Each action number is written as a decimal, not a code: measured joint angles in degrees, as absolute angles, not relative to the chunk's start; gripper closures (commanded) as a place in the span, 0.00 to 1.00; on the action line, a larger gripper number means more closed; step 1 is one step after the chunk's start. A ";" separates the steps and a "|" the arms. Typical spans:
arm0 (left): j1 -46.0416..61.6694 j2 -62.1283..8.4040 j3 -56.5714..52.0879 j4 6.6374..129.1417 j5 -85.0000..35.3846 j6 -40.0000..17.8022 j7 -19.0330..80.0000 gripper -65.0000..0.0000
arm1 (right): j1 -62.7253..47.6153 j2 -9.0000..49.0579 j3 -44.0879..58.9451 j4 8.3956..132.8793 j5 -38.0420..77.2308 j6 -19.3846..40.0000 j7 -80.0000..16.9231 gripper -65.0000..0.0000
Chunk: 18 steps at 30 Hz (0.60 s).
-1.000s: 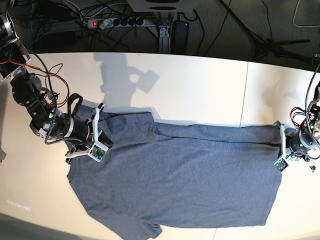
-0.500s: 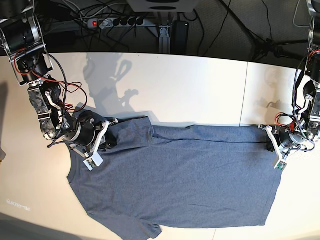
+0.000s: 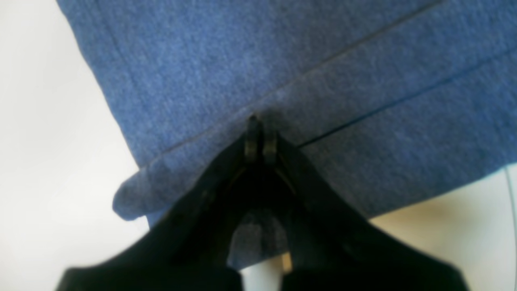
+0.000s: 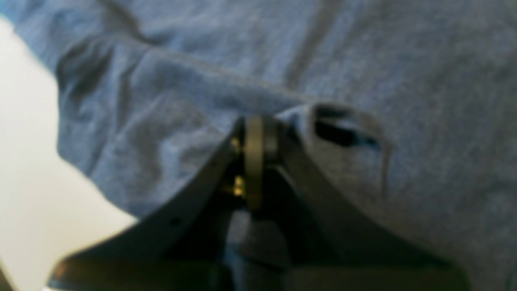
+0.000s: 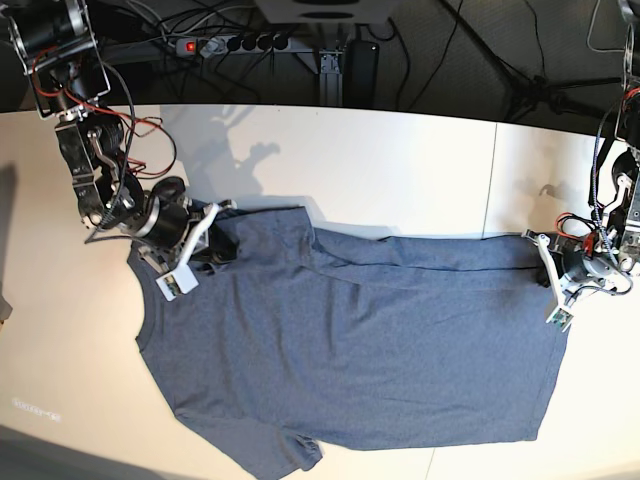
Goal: Fold the T-shirt properly
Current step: 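Drag the held shirt edge toward the arm bases with both grippers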
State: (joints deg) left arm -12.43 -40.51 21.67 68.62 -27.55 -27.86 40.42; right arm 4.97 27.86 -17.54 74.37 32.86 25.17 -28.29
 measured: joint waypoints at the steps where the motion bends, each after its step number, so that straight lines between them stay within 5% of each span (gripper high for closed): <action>1: -10.81 -41.04 21.61 70.32 -27.09 -27.81 40.34 1.00 | 2.68 27.79 -15.84 76.01 33.19 25.19 -28.62 1.00; 18: 18.98 -42.85 5.17 95.64 -22.94 -26.55 43.03 1.00 | -19.94 29.02 -1.58 92.68 32.69 25.50 -32.42 1.00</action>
